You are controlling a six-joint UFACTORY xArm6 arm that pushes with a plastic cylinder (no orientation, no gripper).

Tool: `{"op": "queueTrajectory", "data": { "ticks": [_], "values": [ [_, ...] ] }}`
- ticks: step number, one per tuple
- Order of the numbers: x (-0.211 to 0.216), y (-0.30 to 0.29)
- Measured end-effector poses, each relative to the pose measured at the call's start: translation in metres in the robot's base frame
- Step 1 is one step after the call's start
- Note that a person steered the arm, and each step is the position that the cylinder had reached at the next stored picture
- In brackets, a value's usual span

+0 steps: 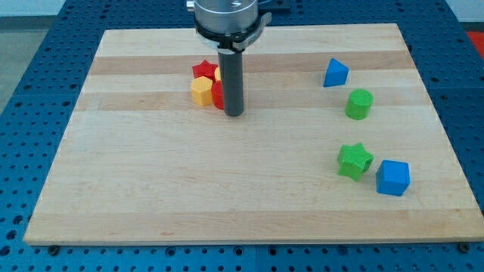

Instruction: Push the green circle into the blue triangle at its bottom

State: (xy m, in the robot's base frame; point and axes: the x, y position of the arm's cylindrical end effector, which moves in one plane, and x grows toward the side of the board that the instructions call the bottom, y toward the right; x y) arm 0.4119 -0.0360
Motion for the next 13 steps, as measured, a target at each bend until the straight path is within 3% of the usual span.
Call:
{"op": "queueTrajectory", "data": {
  "ticks": [1,3,5,7,8,13],
  "values": [
    [-0.001,-0.005],
    [0.000,0.066],
    [0.034,0.098],
    [0.057,0.191],
    [0.047,0.235],
    [0.017,0.223]
  ]
}}
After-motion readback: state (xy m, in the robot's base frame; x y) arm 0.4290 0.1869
